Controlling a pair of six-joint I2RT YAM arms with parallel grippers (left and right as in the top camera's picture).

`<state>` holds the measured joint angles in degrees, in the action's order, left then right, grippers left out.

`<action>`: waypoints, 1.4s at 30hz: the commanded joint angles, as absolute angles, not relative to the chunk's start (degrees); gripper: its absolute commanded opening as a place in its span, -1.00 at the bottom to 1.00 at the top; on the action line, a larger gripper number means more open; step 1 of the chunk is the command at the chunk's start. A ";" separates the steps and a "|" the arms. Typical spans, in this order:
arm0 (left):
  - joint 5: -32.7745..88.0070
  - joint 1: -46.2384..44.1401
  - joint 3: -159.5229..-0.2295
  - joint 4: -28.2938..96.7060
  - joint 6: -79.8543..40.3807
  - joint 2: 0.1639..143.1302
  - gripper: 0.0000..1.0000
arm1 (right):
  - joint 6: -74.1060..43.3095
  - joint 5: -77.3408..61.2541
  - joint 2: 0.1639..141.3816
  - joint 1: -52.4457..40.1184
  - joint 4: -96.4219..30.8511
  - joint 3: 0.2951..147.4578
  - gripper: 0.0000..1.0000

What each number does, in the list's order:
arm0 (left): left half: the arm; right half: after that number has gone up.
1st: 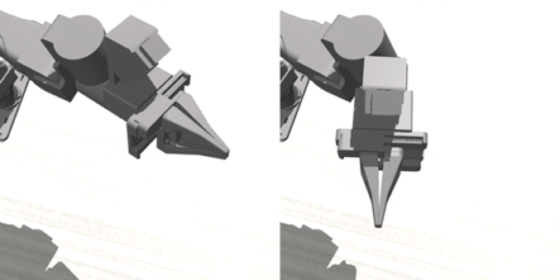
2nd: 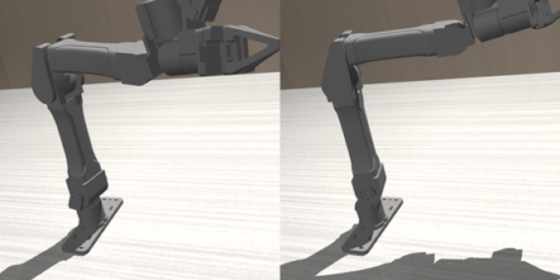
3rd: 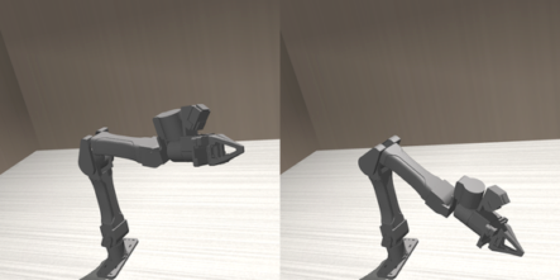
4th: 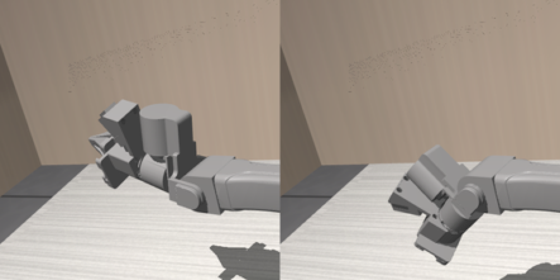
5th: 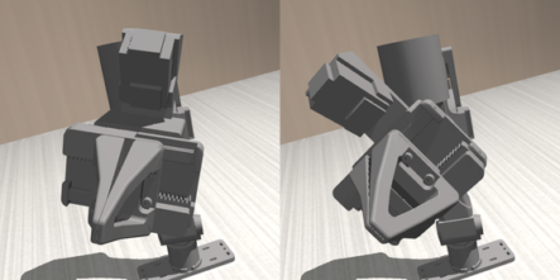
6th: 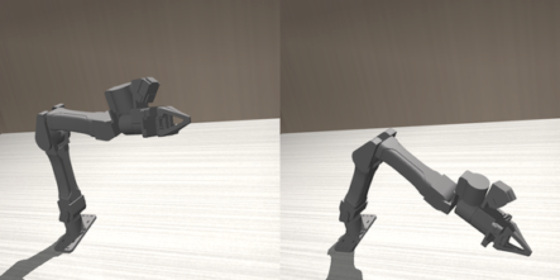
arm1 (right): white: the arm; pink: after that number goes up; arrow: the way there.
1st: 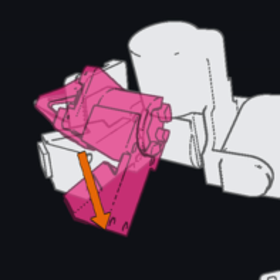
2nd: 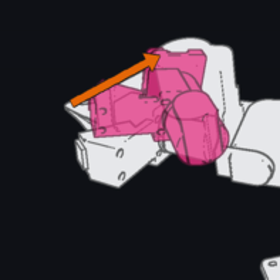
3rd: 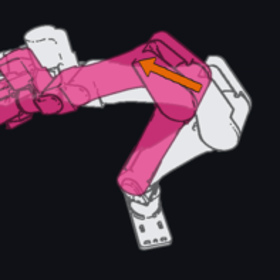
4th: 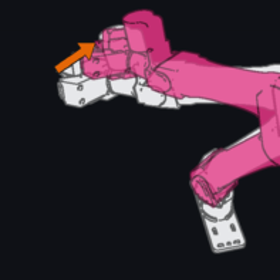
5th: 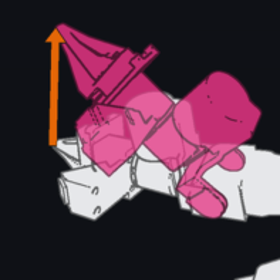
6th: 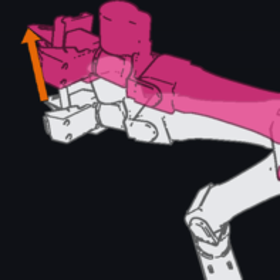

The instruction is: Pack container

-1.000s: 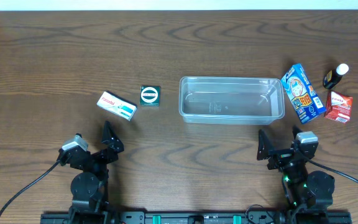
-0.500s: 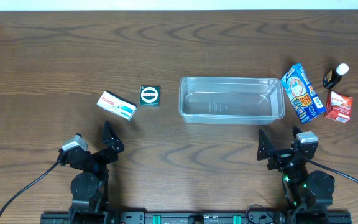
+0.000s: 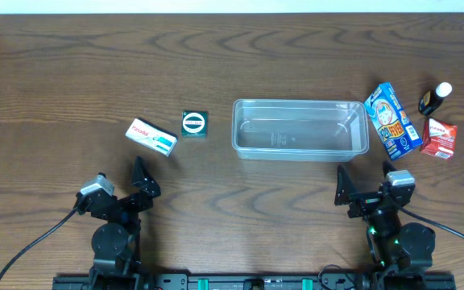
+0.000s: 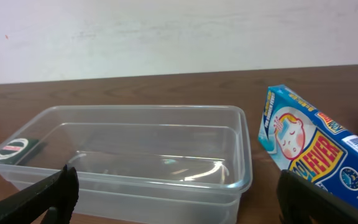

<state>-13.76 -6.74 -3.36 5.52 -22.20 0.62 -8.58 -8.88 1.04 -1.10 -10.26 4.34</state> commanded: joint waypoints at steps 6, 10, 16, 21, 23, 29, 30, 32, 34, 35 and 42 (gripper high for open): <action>-14.63 -6.33 -1.72 6.09 -21.23 0.27 0.96 | 0.56 10.85 7.90 -1.04 -8.19 20.18 0.99; -14.63 -6.33 -1.72 6.09 -21.23 0.27 0.96 | 1.65 13.08 17.63 1.98 -10.31 29.91 0.99; -14.63 -6.33 -1.69 6.09 -21.23 0.27 0.96 | 5.17 0.19 40.03 10.26 -15.00 46.44 0.98; -14.63 -6.33 -1.72 6.09 -21.23 0.27 0.96 | 9.98 -19.29 61.25 20.97 -29.02 65.47 0.98; -14.63 -6.33 -1.72 6.09 -21.23 0.27 0.96 | 11.05 -24.84 69.56 25.15 -36.07 73.78 0.98; -14.63 -6.33 -1.69 6.09 -21.23 0.27 0.96 | 13.78 -26.76 88.09 31.18 -58.00 93.71 0.99; -14.63 -6.33 -1.72 6.09 -21.23 0.27 0.96 | 16.49 -26.65 89.95 31.11 -60.95 95.50 0.99; -14.63 -6.33 -1.72 6.09 -21.23 0.27 0.96 | 20.86 -24.64 93.12 30.35 -65.32 97.82 0.99; -14.66 -6.33 -1.72 6.09 -21.23 0.27 0.96 | 22.90 -20.80 95.39 28.77 -65.71 98.02 0.99; -14.63 -6.33 -1.72 6.09 -21.23 0.27 0.96 | 23.09 -20.16 95.72 28.49 -65.58 98.02 0.99; -14.63 -6.33 -1.72 6.09 -21.23 0.27 0.95 | 23.16 -20.38 96.64 26.00 -64.07 98.04 0.98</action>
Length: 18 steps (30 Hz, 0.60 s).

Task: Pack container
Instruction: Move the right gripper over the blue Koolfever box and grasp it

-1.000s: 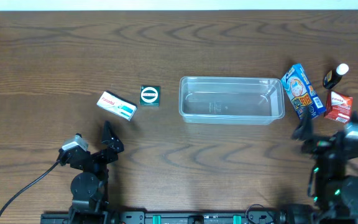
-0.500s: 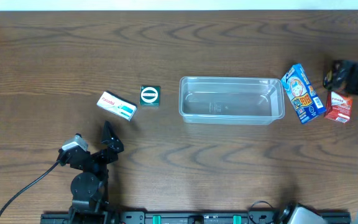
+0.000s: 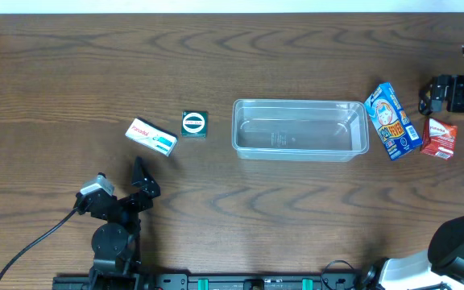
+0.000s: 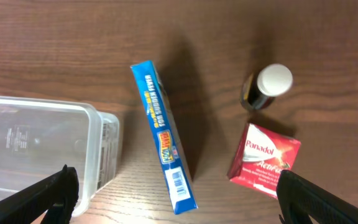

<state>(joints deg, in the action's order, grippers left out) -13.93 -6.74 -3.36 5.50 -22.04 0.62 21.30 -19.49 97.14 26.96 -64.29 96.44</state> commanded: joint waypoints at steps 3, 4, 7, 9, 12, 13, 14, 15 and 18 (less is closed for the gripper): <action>-14.63 -6.33 -1.69 6.09 -21.23 0.27 0.96 | 21.82 -23.11 96.66 25.96 -64.03 98.04 0.99; -14.63 -6.33 -1.69 6.09 -21.23 0.27 0.96 | 21.87 -23.16 96.66 25.96 -64.47 98.04 0.99; -14.63 -6.33 -1.72 6.09 -21.23 0.27 0.96 | 23.88 -23.16 96.68 25.78 -65.52 97.97 0.99; -14.63 -6.33 -1.72 6.09 -21.23 0.27 0.96 | 25.58 -23.14 96.75 25.34 -65.63 97.38 0.98; -14.63 -6.33 -1.72 6.09 -21.23 0.27 0.96 | 28.03 -22.87 97.32 24.14 -65.60 96.53 0.98; -14.63 -6.33 -1.72 6.09 -21.23 0.27 0.96 | 28.42 -22.37 97.69 23.40 -65.58 96.47 0.98; -14.63 -6.33 -1.72 6.09 -21.23 0.27 0.96 | 28.45 -21.45 98.13 22.68 -65.54 96.42 0.99; -14.66 -6.33 -1.72 6.09 -21.23 0.27 0.96 | 28.45 -20.05 98.61 21.69 -65.43 96.42 0.96; -14.63 -6.33 -1.72 6.09 -21.23 0.27 0.96 | 28.40 -14.15 100.44 18.48 -64.93 96.42 0.85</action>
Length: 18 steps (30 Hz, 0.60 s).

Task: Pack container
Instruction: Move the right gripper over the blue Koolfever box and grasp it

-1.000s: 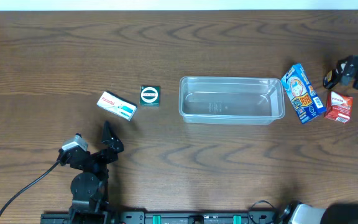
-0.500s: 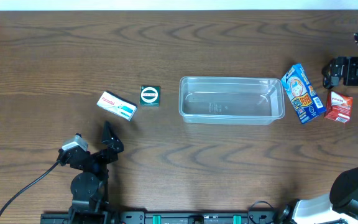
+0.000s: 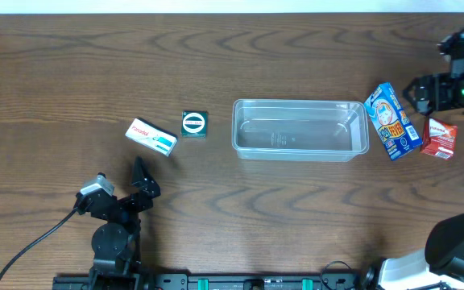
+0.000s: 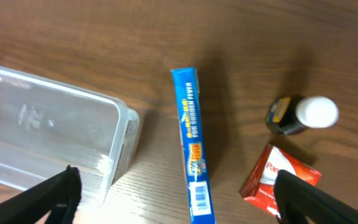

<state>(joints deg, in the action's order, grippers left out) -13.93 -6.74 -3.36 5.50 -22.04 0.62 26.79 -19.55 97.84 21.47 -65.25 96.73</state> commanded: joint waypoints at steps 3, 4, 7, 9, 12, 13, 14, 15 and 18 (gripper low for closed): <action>-14.63 -6.33 -1.72 6.09 -21.23 0.27 0.96 | 28.34 -8.60 102.65 16.03 -64.16 96.42 0.73; -14.63 -6.33 -1.72 6.09 -21.23 0.27 0.96 | 28.29 -7.62 103.44 15.55 -63.86 96.42 0.68; -14.63 -6.33 -1.72 6.09 -21.23 0.27 0.96 | 27.16 -7.42 106.10 14.94 -62.96 96.42 0.62; -14.63 -6.33 -1.72 6.09 -21.23 0.27 0.96 | 26.76 -7.49 107.46 14.98 -62.63 96.42 0.57; -14.63 -6.33 -1.72 6.09 -21.23 0.27 0.96 | 26.63 -7.51 109.21 14.98 -62.61 96.42 0.54; -14.63 -6.33 -1.72 6.09 -21.23 0.27 0.96 | 26.63 -7.49 109.91 14.98 -62.63 96.40 0.52; -14.66 -6.33 -1.72 6.09 -21.23 0.27 0.96 | 26.63 -7.49 110.48 14.98 -62.63 96.40 0.50; -14.63 -6.33 -1.72 6.09 -21.23 0.27 0.96 | 26.63 -7.49 110.89 14.98 -62.63 96.40 0.48; -14.63 -6.33 -1.69 6.09 -21.23 0.27 0.96 | 26.65 -7.46 112.77 14.98 -62.54 96.38 0.35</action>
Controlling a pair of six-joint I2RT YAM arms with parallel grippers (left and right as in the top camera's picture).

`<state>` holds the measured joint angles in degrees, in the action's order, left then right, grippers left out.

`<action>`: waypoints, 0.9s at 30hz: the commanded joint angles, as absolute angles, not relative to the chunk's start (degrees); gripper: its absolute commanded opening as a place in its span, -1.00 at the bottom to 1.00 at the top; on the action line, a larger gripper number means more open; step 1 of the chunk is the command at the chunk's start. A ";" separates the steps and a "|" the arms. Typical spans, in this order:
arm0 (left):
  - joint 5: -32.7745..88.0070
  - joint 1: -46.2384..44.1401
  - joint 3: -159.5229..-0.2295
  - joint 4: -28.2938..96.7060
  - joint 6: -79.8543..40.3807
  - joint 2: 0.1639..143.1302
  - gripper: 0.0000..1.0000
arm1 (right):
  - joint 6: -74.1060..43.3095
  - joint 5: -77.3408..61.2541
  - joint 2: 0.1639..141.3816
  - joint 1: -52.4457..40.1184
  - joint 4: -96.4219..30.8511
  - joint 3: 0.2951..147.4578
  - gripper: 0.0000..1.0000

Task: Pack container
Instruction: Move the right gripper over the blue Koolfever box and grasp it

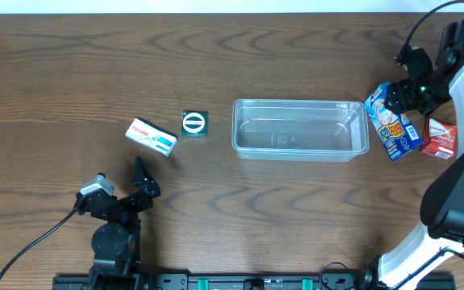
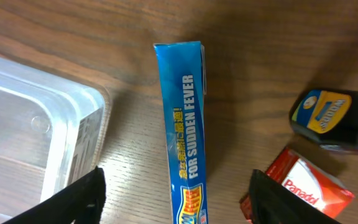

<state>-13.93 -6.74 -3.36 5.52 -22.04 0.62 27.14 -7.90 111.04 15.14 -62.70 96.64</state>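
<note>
A clear plastic container [image 1: 300, 102] sits mid-table, and its corner [image 2: 36, 112] shows in the right wrist view. A blue fever-patch box [image 1: 392, 122] stands on its edge just to its right. My right gripper [image 1: 405, 84] hangs over that box, open; the box [image 2: 182, 124] runs between its two fingers [image 2: 73, 199]. A red Panadol box [image 2: 309, 183] and a dark bottle [image 2: 328, 118] lie to the right. My left gripper [image 1: 145, 180] rests open at the front left, holding nothing.
A white Panadol box [image 1: 151, 137] and a small green box [image 1: 194, 123] lie left of the container. The red Panadol box [image 1: 439, 137] is near the table's right edge. My right arm's white link reaches along that edge.
My right gripper has moved left and closer to the blue box. The box now looks larger and is centred between the open fingers. The left arm is unchanged.
Both arms rested at the front edge, the right wrist facing the container. Then my right gripper was out at the far right, looking down on the blue box, bottle and red box. It shifted toward the blue box and now straddles it, open.
</note>
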 commanded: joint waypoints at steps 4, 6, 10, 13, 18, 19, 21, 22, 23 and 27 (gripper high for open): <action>-14.63 -6.33 -1.72 6.09 -21.23 0.27 0.96 | 26.63 -7.38 114.98 14.98 -62.17 96.38 0.16; -14.66 -6.33 -1.72 6.09 -21.23 0.27 0.96 | 26.63 -7.38 115.46 14.98 -62.17 96.36 0.08; -14.63 -6.33 -1.72 6.09 -21.23 0.27 0.96 | 26.65 -7.22 115.52 14.98 -62.19 96.31 0.01; -14.63 -6.33 -1.72 6.09 -21.23 0.27 0.96 | 26.65 -6.17 115.52 14.98 -62.13 96.05 -0.07; -14.63 -6.33 -1.69 6.09 -21.23 0.27 0.96 | 26.63 -6.20 115.52 14.98 -62.13 95.88 -0.08; -14.63 -6.33 -1.69 6.09 -21.23 0.27 0.96 | 26.63 -6.20 115.52 14.98 -62.15 95.88 -0.07; -14.63 -6.33 -1.72 6.09 -21.23 0.27 0.96 | 26.63 -6.20 115.52 14.98 -62.15 95.85 -0.09; -14.63 -6.33 -1.72 6.09 -21.23 0.27 0.96 | 26.63 -6.20 115.52 14.98 -62.15 95.88 -0.14; -14.63 -6.33 -1.72 6.09 -21.23 0.27 0.96 | 26.63 -6.20 115.52 14.98 -62.17 95.88 -0.19; -14.63 -6.33 -1.72 6.09 -21.23 0.27 0.96 | 26.61 -6.22 115.52 14.98 -62.22 95.88 -0.31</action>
